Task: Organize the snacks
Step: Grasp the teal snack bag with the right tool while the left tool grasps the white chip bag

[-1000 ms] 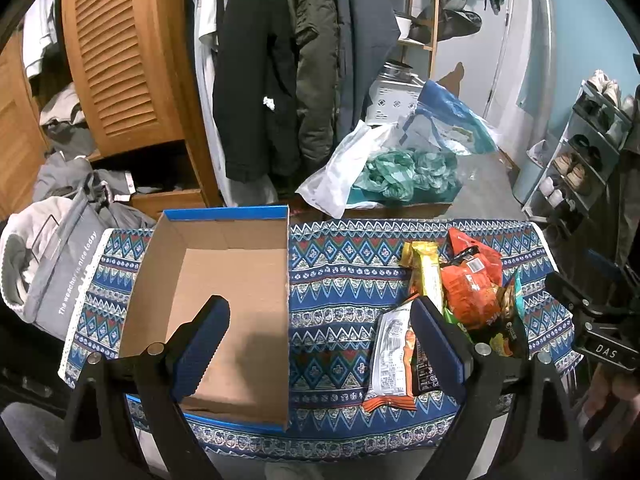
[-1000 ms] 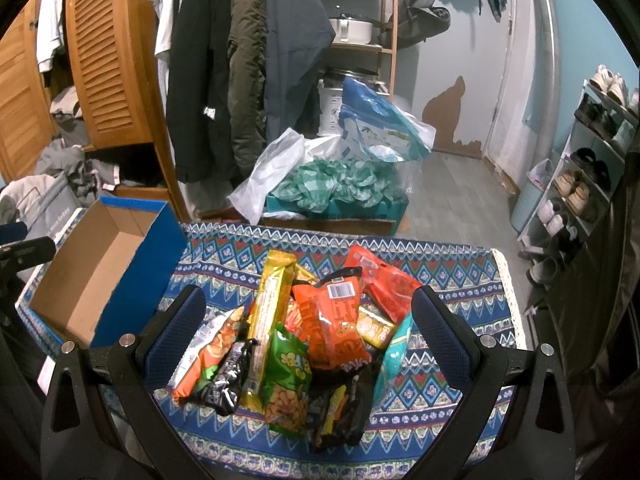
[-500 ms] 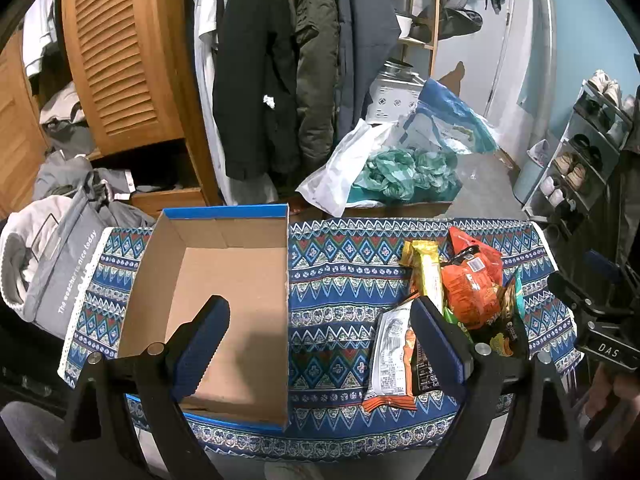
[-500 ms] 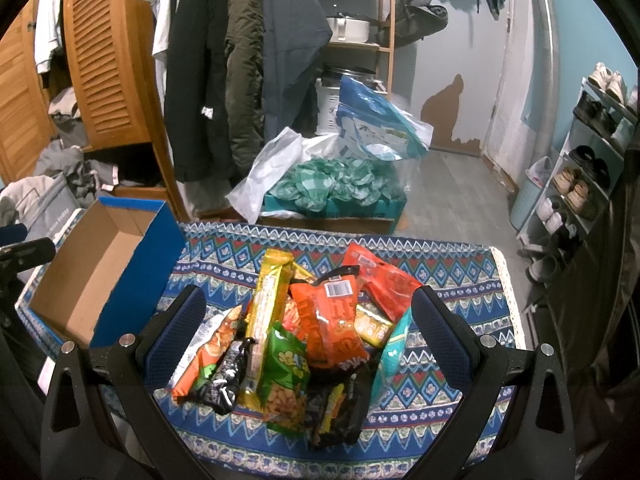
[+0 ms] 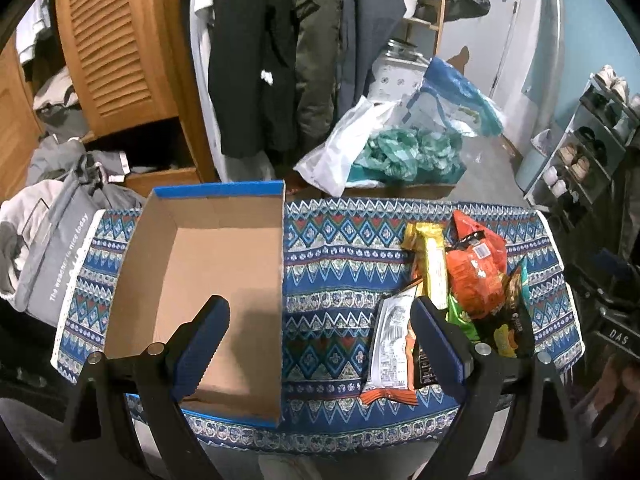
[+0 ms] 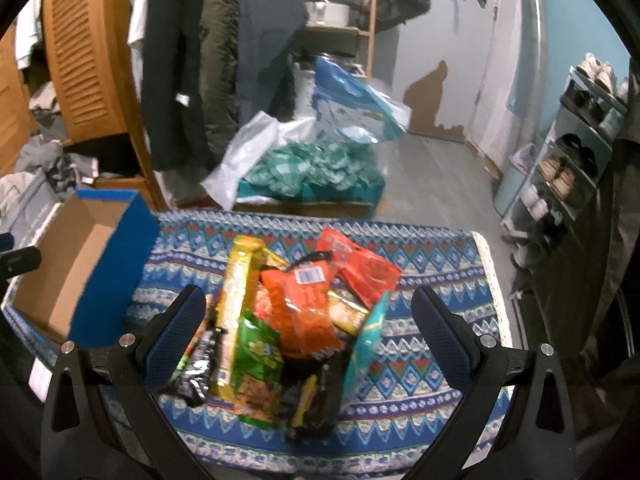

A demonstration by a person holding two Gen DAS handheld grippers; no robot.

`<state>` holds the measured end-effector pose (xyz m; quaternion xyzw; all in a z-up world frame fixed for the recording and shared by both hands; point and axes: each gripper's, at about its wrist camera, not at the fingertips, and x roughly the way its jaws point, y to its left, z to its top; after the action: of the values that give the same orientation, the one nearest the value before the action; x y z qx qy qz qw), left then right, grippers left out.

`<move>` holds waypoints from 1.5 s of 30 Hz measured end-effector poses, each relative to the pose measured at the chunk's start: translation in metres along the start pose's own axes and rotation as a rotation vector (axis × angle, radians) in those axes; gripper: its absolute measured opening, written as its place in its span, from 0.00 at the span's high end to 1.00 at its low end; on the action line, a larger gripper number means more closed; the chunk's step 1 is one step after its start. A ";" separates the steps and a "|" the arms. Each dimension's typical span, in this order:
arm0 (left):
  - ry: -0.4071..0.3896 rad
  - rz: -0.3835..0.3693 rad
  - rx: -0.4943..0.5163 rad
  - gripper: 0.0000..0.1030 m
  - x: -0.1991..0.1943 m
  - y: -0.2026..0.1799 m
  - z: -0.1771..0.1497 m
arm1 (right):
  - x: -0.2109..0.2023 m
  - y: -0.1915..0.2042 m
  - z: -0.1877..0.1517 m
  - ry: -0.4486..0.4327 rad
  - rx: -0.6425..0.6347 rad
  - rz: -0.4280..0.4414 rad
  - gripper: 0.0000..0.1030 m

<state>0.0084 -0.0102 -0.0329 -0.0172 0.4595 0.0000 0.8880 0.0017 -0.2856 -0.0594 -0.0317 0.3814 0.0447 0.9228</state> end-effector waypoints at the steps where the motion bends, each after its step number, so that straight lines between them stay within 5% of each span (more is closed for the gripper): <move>1: 0.009 -0.001 0.004 0.10 0.003 0.000 0.001 | 0.002 -0.002 0.002 0.008 0.003 -0.002 0.02; 15: 0.160 -0.055 0.072 0.10 0.049 -0.030 -0.004 | 0.045 -0.055 0.003 0.172 0.116 -0.084 0.03; 32: 0.347 -0.095 0.059 0.10 0.134 -0.054 -0.008 | 0.130 -0.085 -0.027 0.439 0.238 -0.054 0.03; 45: 0.453 -0.104 0.080 0.10 0.173 -0.068 -0.026 | 0.167 -0.086 -0.045 0.529 0.280 -0.011 0.22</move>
<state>0.0887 -0.0821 -0.1867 -0.0053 0.6450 -0.0676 0.7612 0.0974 -0.3659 -0.2069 0.0834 0.6109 -0.0232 0.7870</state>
